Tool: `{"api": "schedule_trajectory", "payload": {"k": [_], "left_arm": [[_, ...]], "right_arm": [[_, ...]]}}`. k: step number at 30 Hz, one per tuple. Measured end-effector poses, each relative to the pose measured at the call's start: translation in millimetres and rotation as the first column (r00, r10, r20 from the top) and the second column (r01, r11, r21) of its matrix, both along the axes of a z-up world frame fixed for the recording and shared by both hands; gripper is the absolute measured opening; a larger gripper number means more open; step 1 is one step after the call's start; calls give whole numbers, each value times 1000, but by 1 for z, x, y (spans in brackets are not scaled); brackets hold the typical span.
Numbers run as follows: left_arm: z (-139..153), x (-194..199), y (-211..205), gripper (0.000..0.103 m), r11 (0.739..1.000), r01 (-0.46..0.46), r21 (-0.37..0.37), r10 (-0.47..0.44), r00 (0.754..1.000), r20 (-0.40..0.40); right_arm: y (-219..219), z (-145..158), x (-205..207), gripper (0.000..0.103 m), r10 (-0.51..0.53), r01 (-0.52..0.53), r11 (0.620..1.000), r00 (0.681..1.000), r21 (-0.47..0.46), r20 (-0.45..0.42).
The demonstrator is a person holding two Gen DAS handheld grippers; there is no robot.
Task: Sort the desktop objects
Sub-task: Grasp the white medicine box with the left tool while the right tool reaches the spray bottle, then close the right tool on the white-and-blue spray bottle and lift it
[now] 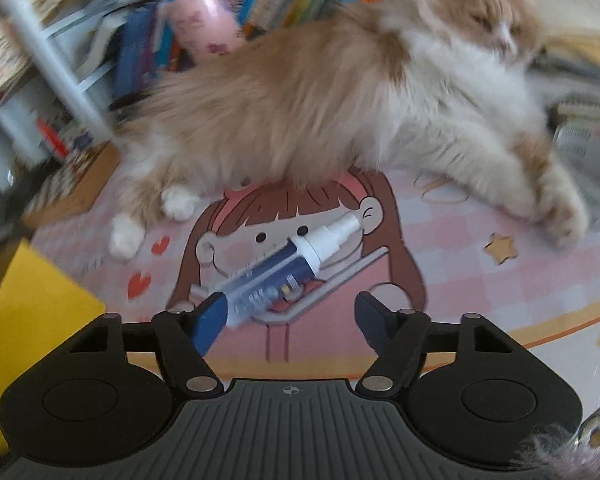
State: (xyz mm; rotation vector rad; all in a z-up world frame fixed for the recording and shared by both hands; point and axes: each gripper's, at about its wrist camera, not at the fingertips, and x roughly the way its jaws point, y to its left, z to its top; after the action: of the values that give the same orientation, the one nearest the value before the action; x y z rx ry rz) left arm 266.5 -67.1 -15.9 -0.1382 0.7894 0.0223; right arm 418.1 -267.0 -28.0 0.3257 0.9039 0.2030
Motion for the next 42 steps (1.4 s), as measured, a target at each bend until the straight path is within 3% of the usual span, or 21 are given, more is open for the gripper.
{"api": "schedule_trajectory", "payload": {"k": [3, 8, 9, 13, 15, 17, 23, 25, 32, 42], "left_arm": [[8, -11, -1, 28, 1000, -1, 4, 1, 1000, 9], [15, -23, 2, 28, 1000, -7, 21, 7, 1000, 16], [16, -25, 3, 28, 1000, -12, 20, 12, 1000, 18], [18, -29, 6, 28, 1000, -10, 15, 10, 1000, 20], [19, -30, 6, 28, 1000, -1, 13, 1, 1000, 24], [20, -32, 7, 28, 1000, 8, 8, -9, 999, 31], [19, -34, 4, 28, 999, 32, 3, -32, 999, 35], [19, -34, 3, 28, 999, 36, 1, -36, 999, 35], [19, -35, 2, 28, 999, 45, -2, -45, 998, 35], [26, -44, 7, 28, 999, 50, -11, -50, 997, 60]], "right_arm": [[3, -5, 17, 68, -68, 70, 996, 997, 54, -29], [21, -21, 33, 65, -99, 100, 995, 994, 19, -52], [26, -22, 31, 59, -86, 86, 996, 996, -9, -20], [33, -22, 27, 55, 6, -4, 997, 1000, -71, 27], [33, -22, 21, 43, 58, -52, 992, 997, -113, 52], [31, -20, 14, 38, 113, -102, 982, 991, -157, 65], [27, -20, -13, 37, 237, -209, 941, 968, -267, 79], [26, -27, -16, 36, 235, -219, 943, 971, -252, 36], [28, -30, -38, 33, 289, -245, 909, 954, -338, 84], [14, -26, -51, 29, 215, -177, 937, 972, -302, 95]]}}
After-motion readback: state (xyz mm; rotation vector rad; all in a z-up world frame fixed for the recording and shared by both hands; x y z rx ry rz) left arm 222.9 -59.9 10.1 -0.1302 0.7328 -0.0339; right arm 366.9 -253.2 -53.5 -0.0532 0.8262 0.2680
